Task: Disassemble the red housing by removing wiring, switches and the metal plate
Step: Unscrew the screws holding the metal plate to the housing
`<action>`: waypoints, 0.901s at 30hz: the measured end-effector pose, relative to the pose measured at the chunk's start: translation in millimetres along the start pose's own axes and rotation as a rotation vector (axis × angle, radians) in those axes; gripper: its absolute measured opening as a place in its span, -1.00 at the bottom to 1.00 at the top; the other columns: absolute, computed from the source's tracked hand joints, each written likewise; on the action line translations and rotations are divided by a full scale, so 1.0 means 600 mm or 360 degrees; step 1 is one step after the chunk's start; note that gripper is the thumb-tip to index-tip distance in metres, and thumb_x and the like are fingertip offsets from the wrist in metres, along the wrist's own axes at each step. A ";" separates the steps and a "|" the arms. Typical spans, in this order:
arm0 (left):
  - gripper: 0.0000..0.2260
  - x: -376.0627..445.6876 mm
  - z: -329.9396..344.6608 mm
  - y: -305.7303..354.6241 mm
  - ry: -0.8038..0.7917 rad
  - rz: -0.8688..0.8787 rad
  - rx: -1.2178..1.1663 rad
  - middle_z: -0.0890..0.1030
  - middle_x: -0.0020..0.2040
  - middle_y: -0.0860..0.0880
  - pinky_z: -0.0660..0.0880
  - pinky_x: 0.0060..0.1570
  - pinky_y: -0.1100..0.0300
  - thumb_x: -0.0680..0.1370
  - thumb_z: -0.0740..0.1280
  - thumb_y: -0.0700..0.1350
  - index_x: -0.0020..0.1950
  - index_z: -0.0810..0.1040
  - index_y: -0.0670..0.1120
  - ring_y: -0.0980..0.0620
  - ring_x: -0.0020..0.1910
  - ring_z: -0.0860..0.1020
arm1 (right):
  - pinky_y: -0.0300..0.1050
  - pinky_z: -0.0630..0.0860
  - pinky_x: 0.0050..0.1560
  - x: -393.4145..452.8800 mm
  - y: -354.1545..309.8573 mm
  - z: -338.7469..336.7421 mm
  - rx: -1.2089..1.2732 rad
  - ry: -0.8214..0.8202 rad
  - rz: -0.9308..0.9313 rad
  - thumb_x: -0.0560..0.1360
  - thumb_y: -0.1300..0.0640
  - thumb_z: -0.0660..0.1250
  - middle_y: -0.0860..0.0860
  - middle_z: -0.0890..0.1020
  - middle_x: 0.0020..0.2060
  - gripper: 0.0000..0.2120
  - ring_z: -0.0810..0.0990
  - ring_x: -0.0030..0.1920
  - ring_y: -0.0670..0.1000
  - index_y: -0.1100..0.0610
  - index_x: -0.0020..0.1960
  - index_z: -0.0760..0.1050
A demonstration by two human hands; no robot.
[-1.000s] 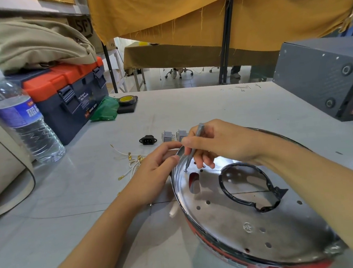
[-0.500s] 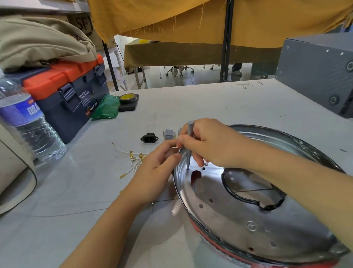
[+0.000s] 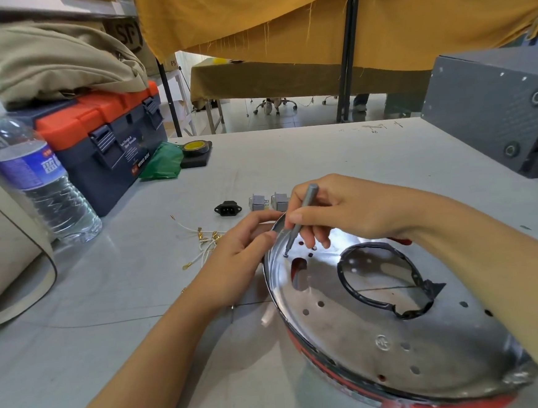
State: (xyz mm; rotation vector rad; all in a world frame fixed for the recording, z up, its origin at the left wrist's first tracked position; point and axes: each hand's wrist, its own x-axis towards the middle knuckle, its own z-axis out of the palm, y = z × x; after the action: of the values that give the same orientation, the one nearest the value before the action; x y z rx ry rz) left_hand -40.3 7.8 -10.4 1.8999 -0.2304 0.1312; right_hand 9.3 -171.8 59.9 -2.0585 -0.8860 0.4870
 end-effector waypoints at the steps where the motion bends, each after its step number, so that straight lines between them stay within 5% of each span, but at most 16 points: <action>1: -0.73 0.000 0.000 0.000 -0.0003 -0.0002 0.0003 0.66 0.00 0.17 0.48 -0.01 0.39 0.61 0.16 -0.23 0.24 0.50 -0.01 0.22 0.01 0.60 | -0.34 0.49 -0.28 -0.001 0.002 -0.003 0.0017 -0.0018 0.0002 0.61 0.19 0.19 0.00 0.60 -0.38 -0.82 0.53 -0.39 -0.14 0.13 -0.13 0.51; 6: -0.73 0.001 -0.001 -0.002 -0.0001 -0.0008 0.0002 0.65 0.01 0.17 0.47 -0.04 0.42 0.61 0.16 -0.22 0.25 0.49 -0.01 0.23 0.01 0.59 | -0.34 0.51 -0.25 -0.002 0.004 -0.004 0.0051 -0.0028 0.0018 0.61 0.17 0.20 -0.01 0.61 -0.37 -0.81 0.55 -0.37 -0.15 0.13 -0.11 0.54; 11: -0.72 0.001 -0.001 -0.005 -0.0021 0.0022 0.0011 0.65 0.06 0.10 0.48 0.09 0.32 0.61 0.14 -0.25 0.24 0.50 0.00 0.16 0.09 0.59 | -0.36 0.44 -0.40 0.011 0.003 0.024 -0.0084 0.0245 -0.0043 0.57 -0.04 0.25 0.03 0.58 -0.46 -0.68 0.47 -0.51 -0.15 0.16 -0.19 0.58; 16: -0.72 0.002 -0.001 -0.004 0.0000 0.0021 0.0024 0.64 0.03 0.20 0.46 0.01 0.42 0.61 0.14 -0.25 0.23 0.50 0.01 0.25 0.05 0.58 | -0.33 0.46 -0.43 0.013 0.007 0.029 -0.0150 0.0422 0.0031 0.56 0.00 0.30 0.00 0.58 -0.53 -0.69 0.48 -0.56 -0.10 0.20 -0.23 0.56; 21: -0.72 0.001 -0.001 -0.003 0.0025 -0.0010 0.0055 0.64 0.05 0.18 0.46 0.17 0.20 0.61 0.15 -0.21 0.23 0.50 0.06 0.21 0.10 0.57 | -0.32 0.45 -0.54 0.016 -0.001 0.037 -0.0552 0.0496 0.0113 0.53 -0.16 0.26 0.04 0.57 -0.61 -0.50 0.48 -0.64 -0.07 0.20 -0.39 0.49; 27: -0.73 -0.001 0.000 0.001 0.0033 -0.0036 0.0072 0.64 0.07 0.10 0.45 0.24 0.05 0.61 0.15 -0.21 0.26 0.48 -0.01 0.14 0.12 0.57 | -0.33 0.39 -0.58 0.013 0.004 0.029 -0.0223 0.0347 0.0123 0.56 0.02 0.31 0.05 0.61 -0.56 -0.65 0.49 -0.63 -0.07 0.25 -0.27 0.53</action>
State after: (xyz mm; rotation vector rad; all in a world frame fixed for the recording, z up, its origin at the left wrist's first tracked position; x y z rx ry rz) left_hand -40.7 7.8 -10.0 1.9449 -0.1934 0.1416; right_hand 4.8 -157.8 47.7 -2.2304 -0.7302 0.2398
